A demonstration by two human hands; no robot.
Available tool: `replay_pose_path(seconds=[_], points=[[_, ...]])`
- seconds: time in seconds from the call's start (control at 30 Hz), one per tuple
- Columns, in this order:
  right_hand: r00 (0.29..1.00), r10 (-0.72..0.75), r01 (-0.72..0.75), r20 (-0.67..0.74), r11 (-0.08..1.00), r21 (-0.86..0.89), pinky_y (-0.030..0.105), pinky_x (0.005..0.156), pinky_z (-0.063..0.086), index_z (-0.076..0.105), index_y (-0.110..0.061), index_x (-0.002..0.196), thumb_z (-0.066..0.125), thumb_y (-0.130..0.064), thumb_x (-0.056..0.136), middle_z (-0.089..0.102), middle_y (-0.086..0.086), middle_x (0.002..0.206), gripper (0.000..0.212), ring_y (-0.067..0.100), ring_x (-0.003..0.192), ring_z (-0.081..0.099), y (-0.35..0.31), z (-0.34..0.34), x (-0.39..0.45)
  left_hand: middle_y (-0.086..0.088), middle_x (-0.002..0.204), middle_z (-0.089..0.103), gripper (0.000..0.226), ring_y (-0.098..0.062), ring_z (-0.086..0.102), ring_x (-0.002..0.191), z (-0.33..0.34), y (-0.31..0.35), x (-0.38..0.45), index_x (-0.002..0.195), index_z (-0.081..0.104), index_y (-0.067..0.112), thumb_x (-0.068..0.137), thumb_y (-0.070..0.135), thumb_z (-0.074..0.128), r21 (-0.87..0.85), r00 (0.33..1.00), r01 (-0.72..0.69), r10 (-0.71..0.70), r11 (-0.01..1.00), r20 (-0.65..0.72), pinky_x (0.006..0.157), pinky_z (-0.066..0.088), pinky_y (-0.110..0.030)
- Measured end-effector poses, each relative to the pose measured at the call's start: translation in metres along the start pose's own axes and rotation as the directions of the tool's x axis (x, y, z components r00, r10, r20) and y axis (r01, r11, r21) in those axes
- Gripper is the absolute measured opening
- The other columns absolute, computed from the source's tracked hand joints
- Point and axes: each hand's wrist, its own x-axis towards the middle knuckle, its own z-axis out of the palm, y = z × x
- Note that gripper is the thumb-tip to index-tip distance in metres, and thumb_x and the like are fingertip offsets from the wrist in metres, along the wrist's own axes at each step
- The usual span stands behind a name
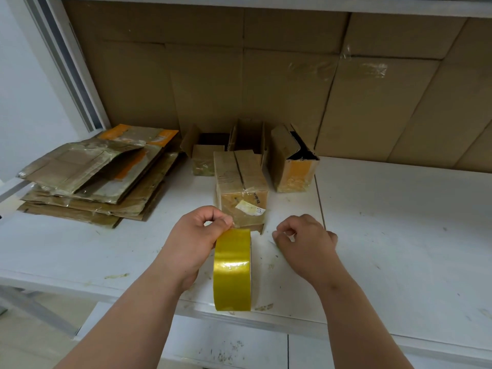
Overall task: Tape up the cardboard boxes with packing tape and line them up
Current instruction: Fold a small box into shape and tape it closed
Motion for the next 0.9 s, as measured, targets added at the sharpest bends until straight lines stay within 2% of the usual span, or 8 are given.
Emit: replay_pose_path(seconds=[0.13, 0.23, 0.33, 0.4, 0.47, 0.6, 0.8, 0.9], points=[[1.0, 0.009, -0.015, 0.026, 0.965, 0.262, 0.03, 0.089, 0.042, 0.063, -0.032, 0.083, 0.059, -0.035, 0.094, 0.062, -0.014, 0.091, 0.013, 0.005, 0.086, 0.058, -0.007, 0.003, -0.006, -0.004, 0.083, 0.073, 0.018, -0.013, 0.063, 0.073, 0.0, 0.0, -0.004, 0.078, 0.071, 0.017, 0.094, 0.022, 0.065, 0.007, 1.0, -0.021, 0.021, 1.0, -0.007, 0.071, 0.048, -0.029], [0.997, 0.039, -0.013, -0.061, 0.928, 0.372, 0.036, 0.089, 0.051, 0.064, -0.03, 0.105, 0.062, -0.04, 0.093, 0.061, -0.011, 0.106, 0.016, 0.009, 0.096, 0.058, -0.019, 0.005, -0.002, 0.0, 0.085, 0.073, 0.015, -0.014, 0.064, 0.076, -0.002, -0.001, -0.005, 0.08, 0.071, 0.017, 0.094, 0.021, 0.065, -0.005, 0.999, -0.045, 0.045, 0.999, -0.017, 0.072, 0.049, -0.028], [0.994, -0.022, 0.057, -0.109, 0.944, 0.326, 0.049, 0.103, 0.045, 0.039, -0.033, 0.146, 0.061, -0.05, 0.091, 0.05, -0.005, 0.139, 0.062, 0.018, 0.122, 0.052, -0.029, 0.005, 0.01, 0.013, 0.098, 0.067, 0.008, -0.011, 0.065, 0.089, -0.008, -0.001, -0.006, 0.085, 0.071, 0.016, 0.092, 0.018, 0.067, 0.028, 0.992, -0.121, 0.122, 0.992, -0.045, 0.076, 0.047, -0.024], [0.994, -0.1, 0.111, -0.054, 0.954, 0.277, 0.053, 0.107, 0.041, 0.017, -0.041, 0.154, 0.059, -0.056, 0.091, 0.042, -0.003, 0.151, 0.077, 0.022, 0.132, 0.047, -0.036, 0.005, 0.017, 0.016, 0.109, 0.061, 0.009, -0.006, 0.062, 0.097, -0.012, 0.003, -0.004, 0.083, 0.071, 0.011, 0.091, 0.016, 0.068, 0.085, 0.979, -0.196, 0.199, 0.977, -0.038, 0.08, 0.045, -0.02], [0.99, -0.141, 0.138, -0.004, 0.96, 0.243, 0.051, 0.106, 0.043, 0.006, -0.049, 0.152, 0.057, -0.059, 0.091, 0.051, -0.003, 0.142, 0.08, 0.019, 0.124, 0.053, -0.039, 0.009, 0.023, 0.017, 0.119, 0.055, 0.013, 0.003, 0.056, 0.104, -0.015, 0.008, -0.003, 0.08, 0.07, 0.009, 0.091, 0.016, 0.068, 0.154, 0.964, -0.261, 0.267, 0.953, -0.016, 0.083, 0.042, -0.016], [0.985, -0.163, 0.172, -0.053, 0.95, 0.26, 0.046, 0.093, 0.054, 0.016, -0.054, 0.146, 0.061, -0.053, 0.09, 0.065, -0.002, 0.125, 0.071, 0.018, 0.105, 0.065, -0.041, 0.017, 0.028, 0.017, 0.138, 0.042, 0.018, 0.022, 0.04, 0.112, -0.016, 0.012, 0.004, 0.073, 0.068, 0.016, 0.091, 0.019, 0.068, 0.304, 0.935, -0.343, 0.353, 0.888, 0.025, 0.089, 0.037, -0.015], [0.979, -0.198, 0.206, -0.056, 0.943, 0.263, 0.04, 0.088, 0.055, 0.027, -0.046, 0.146, 0.072, -0.039, 0.087, 0.066, 0.0, 0.116, 0.074, 0.016, 0.097, 0.064, -0.039, 0.017, 0.035, 0.017, 0.145, 0.043, 0.018, 0.034, 0.037, 0.101, -0.017, 0.01, 0.016, 0.078, 0.067, 0.01, 0.093, 0.02, 0.065, 0.413, 0.933, -0.343, 0.356, 0.844, 0.048, 0.08, 0.028, 0.001], [0.979, -0.204, 0.2, -0.016, 0.932, 0.302, 0.037, 0.085, 0.055, 0.025, -0.048, 0.146, 0.071, -0.035, 0.087, 0.064, 0.001, 0.118, 0.076, 0.013, 0.091, 0.064, -0.038, 0.016, 0.035, 0.018, 0.144, 0.045, 0.018, 0.032, 0.039, 0.101, -0.019, 0.009, 0.017, 0.077, 0.066, 0.008, 0.093, 0.018, 0.066, 0.387, 0.938, -0.331, 0.344, 0.861, 0.037, 0.081, 0.029, -0.001]])
